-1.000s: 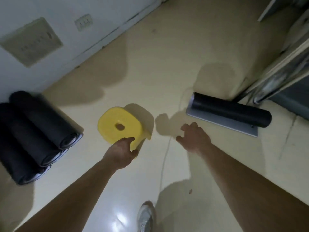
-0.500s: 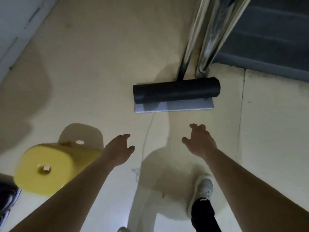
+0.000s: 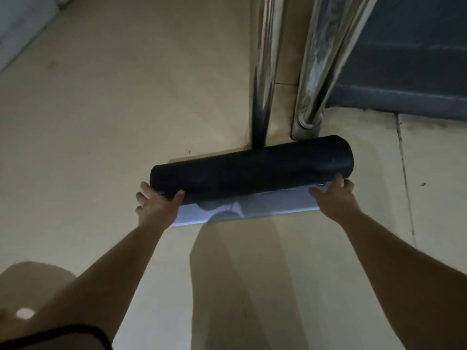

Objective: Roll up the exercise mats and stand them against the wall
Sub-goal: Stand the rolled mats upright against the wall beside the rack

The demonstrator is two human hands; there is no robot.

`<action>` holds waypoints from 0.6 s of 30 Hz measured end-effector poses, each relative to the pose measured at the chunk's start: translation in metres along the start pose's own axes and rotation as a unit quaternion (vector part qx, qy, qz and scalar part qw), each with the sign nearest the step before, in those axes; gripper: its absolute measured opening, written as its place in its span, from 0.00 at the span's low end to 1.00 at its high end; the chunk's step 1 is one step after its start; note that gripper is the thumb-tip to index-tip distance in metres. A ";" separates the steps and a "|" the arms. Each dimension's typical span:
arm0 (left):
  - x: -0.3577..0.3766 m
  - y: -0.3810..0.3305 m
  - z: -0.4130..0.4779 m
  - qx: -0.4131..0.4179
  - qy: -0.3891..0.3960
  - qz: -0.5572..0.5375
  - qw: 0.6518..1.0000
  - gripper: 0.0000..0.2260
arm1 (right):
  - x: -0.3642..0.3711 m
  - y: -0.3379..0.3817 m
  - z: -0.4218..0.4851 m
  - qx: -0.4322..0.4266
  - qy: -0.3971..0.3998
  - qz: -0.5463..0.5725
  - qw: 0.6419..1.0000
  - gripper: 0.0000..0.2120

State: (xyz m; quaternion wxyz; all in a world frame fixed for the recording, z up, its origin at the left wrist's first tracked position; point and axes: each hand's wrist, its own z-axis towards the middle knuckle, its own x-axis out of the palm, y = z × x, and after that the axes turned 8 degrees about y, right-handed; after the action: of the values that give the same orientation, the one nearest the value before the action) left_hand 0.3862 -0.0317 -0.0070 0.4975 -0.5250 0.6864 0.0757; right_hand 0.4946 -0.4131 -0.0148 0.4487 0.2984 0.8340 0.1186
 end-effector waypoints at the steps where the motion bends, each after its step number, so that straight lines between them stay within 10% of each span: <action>1: 0.005 -0.002 0.018 -0.036 -0.014 -0.032 0.999 0.48 | 0.000 -0.005 0.022 0.008 -0.033 0.019 0.999 0.43; 12: 0.027 0.015 0.082 -0.029 -0.023 -0.160 0.986 0.33 | -0.001 -0.019 0.112 0.034 -0.148 0.256 0.955 0.47; 18: 0.029 0.009 0.088 -0.003 -0.028 -0.126 0.992 0.54 | 0.016 -0.017 0.105 0.001 -0.132 0.124 0.983 0.63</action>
State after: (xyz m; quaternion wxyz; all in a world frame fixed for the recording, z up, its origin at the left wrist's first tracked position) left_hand 0.4339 0.0087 -0.0763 0.5205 -0.6064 0.6004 0.0290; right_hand 0.5676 -0.4241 -0.0927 0.5367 0.4127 0.7241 0.1319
